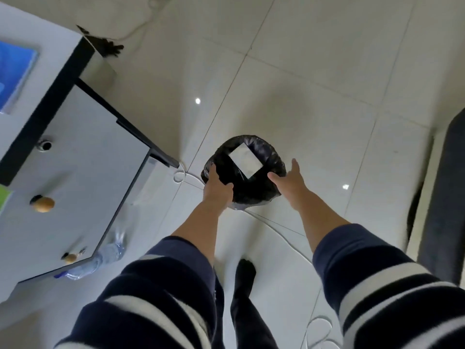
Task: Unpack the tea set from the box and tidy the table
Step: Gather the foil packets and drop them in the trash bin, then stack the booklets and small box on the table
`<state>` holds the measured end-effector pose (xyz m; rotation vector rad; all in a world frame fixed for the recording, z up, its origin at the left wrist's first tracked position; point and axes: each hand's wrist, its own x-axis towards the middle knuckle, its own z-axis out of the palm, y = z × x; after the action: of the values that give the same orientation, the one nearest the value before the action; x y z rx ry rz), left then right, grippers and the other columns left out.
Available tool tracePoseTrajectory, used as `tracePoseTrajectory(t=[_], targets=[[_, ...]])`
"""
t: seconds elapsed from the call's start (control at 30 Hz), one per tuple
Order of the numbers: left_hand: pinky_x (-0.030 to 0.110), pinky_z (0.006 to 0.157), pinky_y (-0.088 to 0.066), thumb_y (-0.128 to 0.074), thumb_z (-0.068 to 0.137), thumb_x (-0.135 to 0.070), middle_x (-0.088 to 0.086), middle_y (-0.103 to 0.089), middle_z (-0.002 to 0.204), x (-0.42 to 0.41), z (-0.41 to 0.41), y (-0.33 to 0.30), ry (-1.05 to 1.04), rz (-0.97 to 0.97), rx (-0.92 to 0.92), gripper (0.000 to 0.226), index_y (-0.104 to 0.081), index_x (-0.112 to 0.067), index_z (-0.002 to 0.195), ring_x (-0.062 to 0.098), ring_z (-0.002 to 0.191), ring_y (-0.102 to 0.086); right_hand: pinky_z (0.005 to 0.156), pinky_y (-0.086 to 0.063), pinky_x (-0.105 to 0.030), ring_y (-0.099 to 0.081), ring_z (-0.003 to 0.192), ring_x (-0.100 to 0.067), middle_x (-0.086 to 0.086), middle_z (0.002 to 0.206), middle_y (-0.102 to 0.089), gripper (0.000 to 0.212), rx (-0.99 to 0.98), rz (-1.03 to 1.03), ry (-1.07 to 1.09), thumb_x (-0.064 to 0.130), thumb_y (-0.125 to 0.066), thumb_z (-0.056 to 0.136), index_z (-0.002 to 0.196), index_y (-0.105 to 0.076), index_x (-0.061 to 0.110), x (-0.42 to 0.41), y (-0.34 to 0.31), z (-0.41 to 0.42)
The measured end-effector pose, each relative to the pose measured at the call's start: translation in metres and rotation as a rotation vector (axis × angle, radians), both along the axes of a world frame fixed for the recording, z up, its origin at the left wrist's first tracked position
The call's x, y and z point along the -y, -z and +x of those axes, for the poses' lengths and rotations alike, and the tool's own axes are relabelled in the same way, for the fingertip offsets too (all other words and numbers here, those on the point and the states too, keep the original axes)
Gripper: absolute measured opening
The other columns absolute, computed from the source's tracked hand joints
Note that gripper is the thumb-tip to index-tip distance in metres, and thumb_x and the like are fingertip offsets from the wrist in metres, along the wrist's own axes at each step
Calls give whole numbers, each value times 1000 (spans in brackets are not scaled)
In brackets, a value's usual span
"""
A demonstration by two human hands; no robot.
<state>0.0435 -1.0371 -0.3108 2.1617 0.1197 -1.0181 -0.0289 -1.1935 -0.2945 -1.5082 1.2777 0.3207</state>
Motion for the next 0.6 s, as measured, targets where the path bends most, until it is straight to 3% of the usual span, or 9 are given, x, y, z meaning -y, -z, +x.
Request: tracePoseTrajectory(t=[0.1, 0.23, 0.37, 0.5, 0.6], targets=[[39, 93, -47, -52, 91, -10, 11, -54, 138, -1, 3, -9, 61, 21, 14, 74, -14, -23, 154, 34, 118, -55, 111, -36, -46, -40, 136, -31, -9, 151, -36, 82, 9, -16, -96, 24, -65, 87, 151, -15, 17, -1, -9, 3], [43, 108, -42, -53, 94, -13, 9, -41, 151, 3, 16, -48, 34, -16, 12, 77, -7, -22, 155, 31, 133, -46, 107, -39, -41, -42, 134, -31, -9, 149, -39, 79, 30, -62, -220, 28, -63, 89, 151, -16, 18, 0, -49, 17], [39, 111, -37, -53, 96, -15, 6, -36, 155, -1, 34, -111, -1, -65, 85, 76, -7, -24, 155, 28, 136, -43, 104, -39, -38, -44, 132, -31, -9, 149, -39, 75, 73, -164, -343, 32, -61, 90, 151, -19, 21, -6, -112, 38], [27, 94, -40, -52, 98, -17, 3, -37, 154, -19, 51, -186, -44, -101, 227, 73, -7, -23, 155, 24, 125, -52, 104, -37, -34, -45, 132, -29, -8, 150, -39, 71, 178, -252, -471, 33, -59, 91, 150, -23, 17, -27, -183, 59], [30, 87, -46, -52, 96, -16, 5, -40, 152, -46, 61, -238, -101, -120, 346, 72, -10, -21, 155, 24, 115, -56, 100, -37, -31, -46, 130, -28, -12, 148, -40, 70, 268, -264, -545, 32, -60, 91, 149, -25, 16, -54, -231, 77]])
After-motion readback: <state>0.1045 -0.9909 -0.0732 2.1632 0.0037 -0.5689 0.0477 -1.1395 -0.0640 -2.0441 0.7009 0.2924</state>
